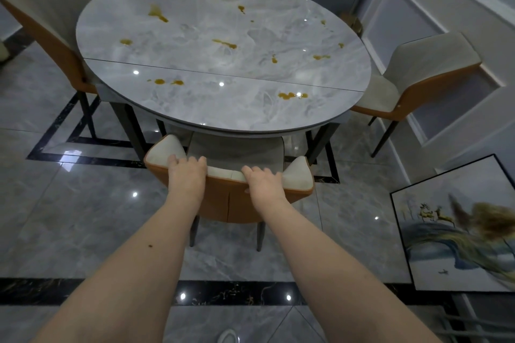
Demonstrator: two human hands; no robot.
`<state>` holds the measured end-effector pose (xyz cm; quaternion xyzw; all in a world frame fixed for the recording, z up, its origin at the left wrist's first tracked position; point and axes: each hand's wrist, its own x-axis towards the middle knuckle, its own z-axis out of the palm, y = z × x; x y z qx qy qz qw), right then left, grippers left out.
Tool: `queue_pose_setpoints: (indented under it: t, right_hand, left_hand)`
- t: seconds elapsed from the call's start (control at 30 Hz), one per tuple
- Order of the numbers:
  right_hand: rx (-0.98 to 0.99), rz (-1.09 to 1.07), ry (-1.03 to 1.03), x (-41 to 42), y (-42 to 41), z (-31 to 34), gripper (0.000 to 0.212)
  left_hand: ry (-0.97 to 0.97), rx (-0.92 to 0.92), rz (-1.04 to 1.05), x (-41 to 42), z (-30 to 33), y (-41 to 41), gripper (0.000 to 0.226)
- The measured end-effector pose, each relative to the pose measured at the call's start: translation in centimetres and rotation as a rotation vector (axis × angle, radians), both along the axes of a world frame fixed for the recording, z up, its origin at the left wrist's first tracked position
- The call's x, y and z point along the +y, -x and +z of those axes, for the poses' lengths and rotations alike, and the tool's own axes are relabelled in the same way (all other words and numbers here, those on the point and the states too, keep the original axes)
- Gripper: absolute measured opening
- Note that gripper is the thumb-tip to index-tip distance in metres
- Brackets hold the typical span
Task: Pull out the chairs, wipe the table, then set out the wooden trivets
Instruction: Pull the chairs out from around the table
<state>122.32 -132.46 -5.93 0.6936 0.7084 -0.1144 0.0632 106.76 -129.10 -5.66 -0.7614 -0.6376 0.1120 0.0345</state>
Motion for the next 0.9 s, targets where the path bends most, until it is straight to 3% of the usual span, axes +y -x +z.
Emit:
queue_pose_setpoints:
  t: [0.3,0.5,0.73,0.9]
  right_hand:
    - [-0.050,-0.036,-0.073,-1.8,-0.8,1.3,0.049]
    - [-0.076,-0.114,-0.159,-4.6,-1.5,3.6,0.038]
    - [-0.080,-0.203,-0.209,-8.2,-3.8,5.1,0.037]
    - [-0.086,-0.280,-0.205,-9.9,-8.0,6.1,0.044]
  left_hand:
    - [-0.086,-0.046,-0.038,-2.2,-0.2,-0.3,0.041]
    - [-0.063,-0.154,-0.134,-4.3,1.6,-1.3,0.037]
    - [-0.004,-0.212,-0.265,-6.4,3.7,-5.2,0.045]
    - [-0.014,-0.222,-0.363,-7.3,4.5,-10.1,0.036]
